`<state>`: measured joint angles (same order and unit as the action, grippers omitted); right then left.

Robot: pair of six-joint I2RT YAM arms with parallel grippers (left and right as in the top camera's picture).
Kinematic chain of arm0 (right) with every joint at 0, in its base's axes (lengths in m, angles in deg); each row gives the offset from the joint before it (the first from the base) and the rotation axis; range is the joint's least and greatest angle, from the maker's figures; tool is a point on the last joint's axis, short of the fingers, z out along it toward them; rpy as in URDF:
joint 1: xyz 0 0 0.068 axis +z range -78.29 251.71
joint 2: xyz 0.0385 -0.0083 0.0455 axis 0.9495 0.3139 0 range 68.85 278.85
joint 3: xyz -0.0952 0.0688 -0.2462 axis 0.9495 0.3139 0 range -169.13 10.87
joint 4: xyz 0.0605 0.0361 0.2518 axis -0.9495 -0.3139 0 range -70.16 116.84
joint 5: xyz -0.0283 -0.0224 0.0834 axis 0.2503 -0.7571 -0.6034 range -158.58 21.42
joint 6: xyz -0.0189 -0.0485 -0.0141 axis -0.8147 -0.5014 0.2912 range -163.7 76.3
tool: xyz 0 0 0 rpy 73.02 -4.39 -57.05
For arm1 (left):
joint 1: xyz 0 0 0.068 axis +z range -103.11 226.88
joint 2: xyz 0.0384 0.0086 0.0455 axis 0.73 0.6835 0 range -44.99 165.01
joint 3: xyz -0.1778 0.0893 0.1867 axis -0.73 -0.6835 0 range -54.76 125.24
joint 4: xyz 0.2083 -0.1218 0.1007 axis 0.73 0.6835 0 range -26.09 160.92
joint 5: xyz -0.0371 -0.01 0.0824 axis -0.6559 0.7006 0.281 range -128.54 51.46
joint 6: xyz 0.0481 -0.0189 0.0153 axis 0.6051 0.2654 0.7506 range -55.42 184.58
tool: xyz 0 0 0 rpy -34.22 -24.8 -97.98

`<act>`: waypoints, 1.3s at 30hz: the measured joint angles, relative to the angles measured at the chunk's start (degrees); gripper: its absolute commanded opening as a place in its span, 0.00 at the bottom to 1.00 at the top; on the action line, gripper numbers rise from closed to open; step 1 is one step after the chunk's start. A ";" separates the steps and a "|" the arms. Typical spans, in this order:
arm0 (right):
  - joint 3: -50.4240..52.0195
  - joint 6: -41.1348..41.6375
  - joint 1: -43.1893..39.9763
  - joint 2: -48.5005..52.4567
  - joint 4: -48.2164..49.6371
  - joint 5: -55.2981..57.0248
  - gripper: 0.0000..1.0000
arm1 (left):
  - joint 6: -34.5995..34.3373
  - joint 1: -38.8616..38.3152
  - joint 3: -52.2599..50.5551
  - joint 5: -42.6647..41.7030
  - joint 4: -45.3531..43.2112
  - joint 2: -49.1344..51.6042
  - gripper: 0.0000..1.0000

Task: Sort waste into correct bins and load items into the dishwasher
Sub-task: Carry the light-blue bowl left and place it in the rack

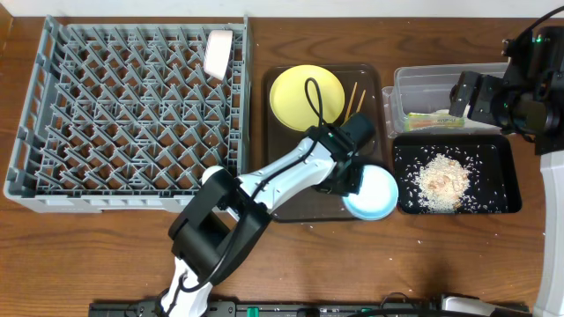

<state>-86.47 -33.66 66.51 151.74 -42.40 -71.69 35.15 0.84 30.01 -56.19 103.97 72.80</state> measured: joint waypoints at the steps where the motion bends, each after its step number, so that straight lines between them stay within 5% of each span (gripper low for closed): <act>1: 0.00 0.00 0.00 0.00 0.02 -0.02 0.99 | 0.04 0.20 0.00 -0.02 0.04 -0.35 0.08; 10: 0.00 0.00 0.00 0.00 0.00 -0.02 0.99 | 0.90 3.65 0.00 6.25 4.35 -11.96 0.07; 19: 0.00 0.00 0.00 0.00 0.02 -0.02 0.99 | 2.93 7.37 0.00 26.53 10.29 -23.71 0.08; 28: 0.00 0.00 0.00 -0.02 0.02 -0.02 0.99 | 6.23 7.58 0.00 51.23 13.88 -24.46 0.07; 39: 0.00 0.00 0.00 0.00 0.02 0.00 0.99 | 7.04 7.61 0.00 64.83 13.92 -24.46 0.07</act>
<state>-86.47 -33.66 66.51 151.74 -42.37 -71.69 42.19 8.45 30.01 8.63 117.89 48.35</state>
